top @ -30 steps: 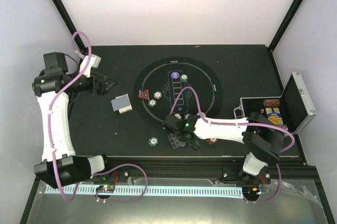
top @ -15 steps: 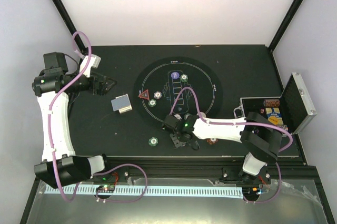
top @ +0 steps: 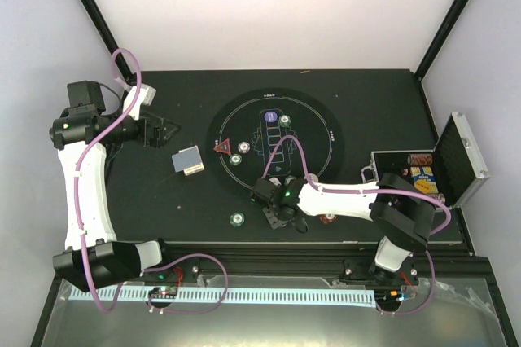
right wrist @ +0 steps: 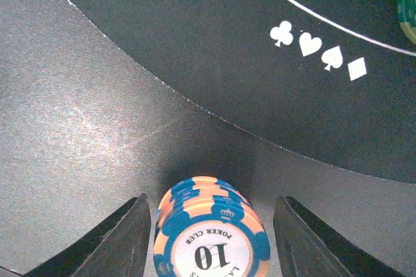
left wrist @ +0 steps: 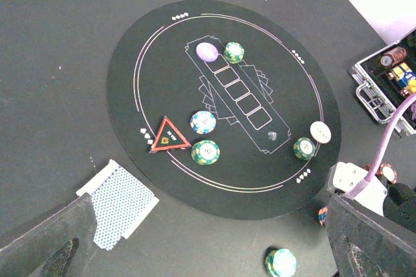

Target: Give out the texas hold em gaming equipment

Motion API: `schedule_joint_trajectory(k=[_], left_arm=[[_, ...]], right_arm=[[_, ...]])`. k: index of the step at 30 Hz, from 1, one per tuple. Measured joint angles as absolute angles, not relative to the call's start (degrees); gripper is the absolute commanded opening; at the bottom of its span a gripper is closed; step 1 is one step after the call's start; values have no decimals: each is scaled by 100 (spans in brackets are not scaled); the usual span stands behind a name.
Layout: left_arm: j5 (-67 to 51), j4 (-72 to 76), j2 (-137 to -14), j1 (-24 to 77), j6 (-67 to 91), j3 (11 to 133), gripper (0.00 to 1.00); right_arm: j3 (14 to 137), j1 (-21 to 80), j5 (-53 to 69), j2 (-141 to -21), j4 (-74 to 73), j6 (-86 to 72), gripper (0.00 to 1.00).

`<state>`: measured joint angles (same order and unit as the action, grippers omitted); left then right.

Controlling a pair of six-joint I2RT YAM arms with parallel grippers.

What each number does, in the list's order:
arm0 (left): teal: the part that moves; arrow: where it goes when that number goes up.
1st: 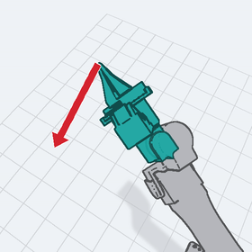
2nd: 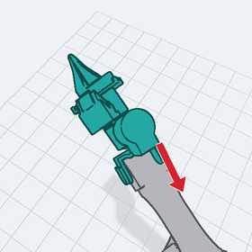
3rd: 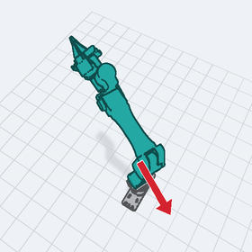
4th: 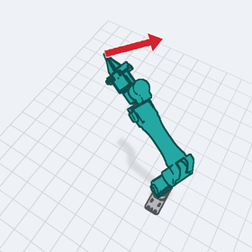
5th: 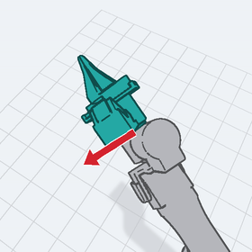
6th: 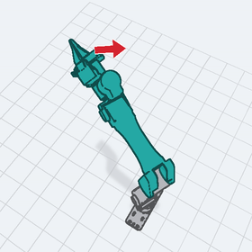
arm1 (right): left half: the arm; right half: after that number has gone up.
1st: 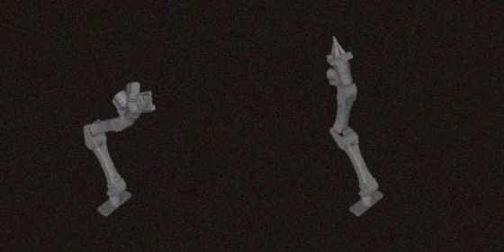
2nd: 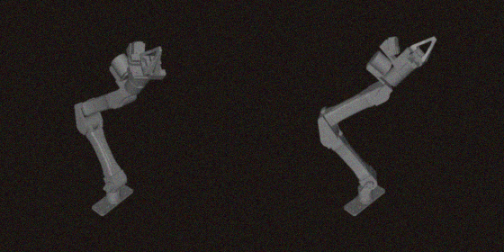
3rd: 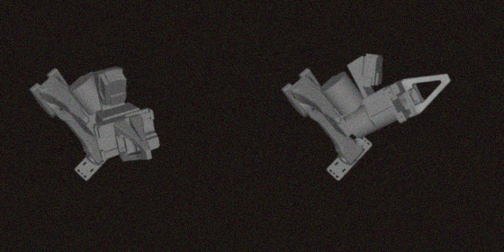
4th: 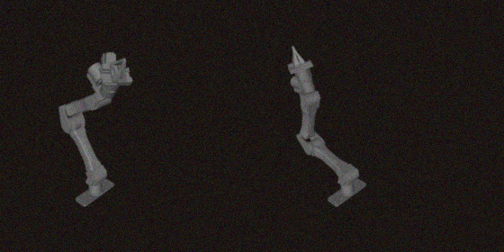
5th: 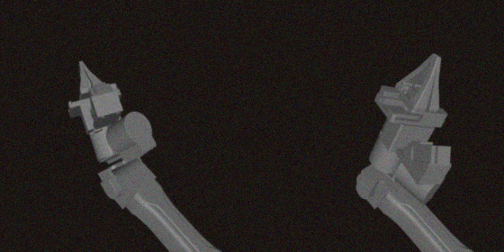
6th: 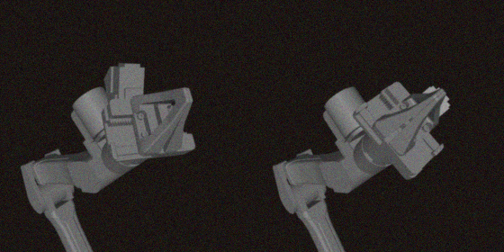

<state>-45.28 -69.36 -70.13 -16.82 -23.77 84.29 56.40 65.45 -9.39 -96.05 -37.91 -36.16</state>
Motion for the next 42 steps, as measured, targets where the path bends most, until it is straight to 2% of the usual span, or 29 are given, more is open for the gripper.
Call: schedule_joint_trajectory(k=[5, 15, 25, 34, 42], left_arm=[[-4528, -6936, -7013, -1682, -2377, 8429, 99], [-4528, -6936, -7013, -1682, -2379, 8429, 99], [-4528, -6936, -7013, -1682, -2379, 8429, 99], [-4528, -6936, -7013, -1682, -2377, 8429, 99], [-4530, -6901, -7015, -1682, -2377, 8429, 99]], right_arm=[[5610, 6545, -945, -9618, -3782, -3612, 49], [5612, 6545, -982, -9614, -3763, -3614, 28], [6139, 6366, -1103, -9338, -4324, -3476, 25], [7625, 4805, -1297, -9450, -4628, -2692, 25], [9583, 3450, -1339, -11343, -4587, -2016, 25]])
